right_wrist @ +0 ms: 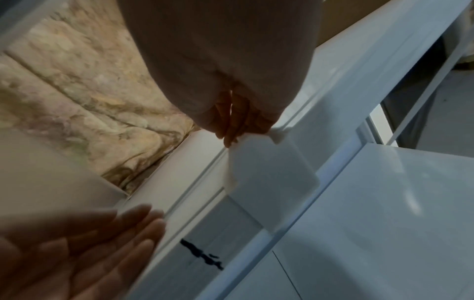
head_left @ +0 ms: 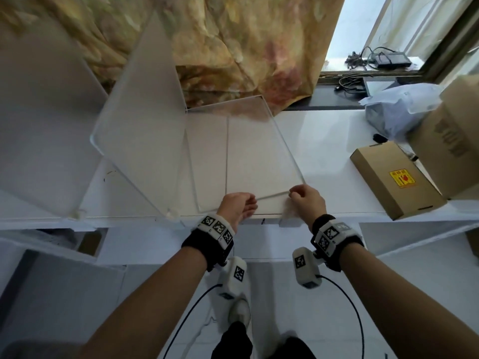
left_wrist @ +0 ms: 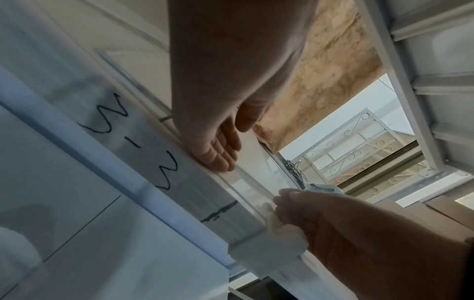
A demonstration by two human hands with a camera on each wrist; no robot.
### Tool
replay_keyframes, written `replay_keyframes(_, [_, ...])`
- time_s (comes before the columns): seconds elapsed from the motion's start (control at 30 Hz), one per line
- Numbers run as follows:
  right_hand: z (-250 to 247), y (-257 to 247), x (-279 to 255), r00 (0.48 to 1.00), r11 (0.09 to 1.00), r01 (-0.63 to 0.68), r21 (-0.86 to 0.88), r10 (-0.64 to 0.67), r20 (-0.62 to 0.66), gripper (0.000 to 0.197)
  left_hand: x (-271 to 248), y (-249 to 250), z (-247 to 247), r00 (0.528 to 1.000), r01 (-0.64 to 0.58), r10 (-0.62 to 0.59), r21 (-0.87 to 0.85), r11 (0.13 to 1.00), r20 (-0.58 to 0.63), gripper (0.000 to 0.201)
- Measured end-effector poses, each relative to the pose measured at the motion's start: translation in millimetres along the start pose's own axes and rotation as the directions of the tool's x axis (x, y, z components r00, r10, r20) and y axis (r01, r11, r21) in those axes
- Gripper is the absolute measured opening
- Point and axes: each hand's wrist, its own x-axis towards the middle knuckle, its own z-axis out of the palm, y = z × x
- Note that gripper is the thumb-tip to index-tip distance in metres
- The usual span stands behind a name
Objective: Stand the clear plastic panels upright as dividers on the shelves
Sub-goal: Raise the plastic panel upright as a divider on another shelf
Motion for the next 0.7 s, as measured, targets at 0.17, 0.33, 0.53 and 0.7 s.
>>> replay_keyframes(0.17, [-11,9,2,0.982,0.981,0.173,-0.092,-0.165,0.09,0.019,-1,3,12,0.993,-0.041,0.04,0.001,0.999,-0.113,0.024])
replay_keyframes(0.33, [-17,17,5,0.96,0.963,0.261,-0.061,-0.253,0.117,0.019,-12,-11,28,0.965,-0.137,0.131,-0.011,0.991,-0.227,0.023])
replay_keyframes(0.53, [-22,40,2,0.886,0.881,0.445,-0.16,-0.407,0.22,0.023,-29,-52,39,0.951,-0.166,0.101,-0.209,0.964,-0.292,0.019])
replay_keyframes(0.7, [-33,59,1,0.797,0.804,0.58,-0.132,-0.528,0.293,0.026,-36,-92,60,0.959,-0.052,-0.065,-0.396,0.917,-0.276,0.025])
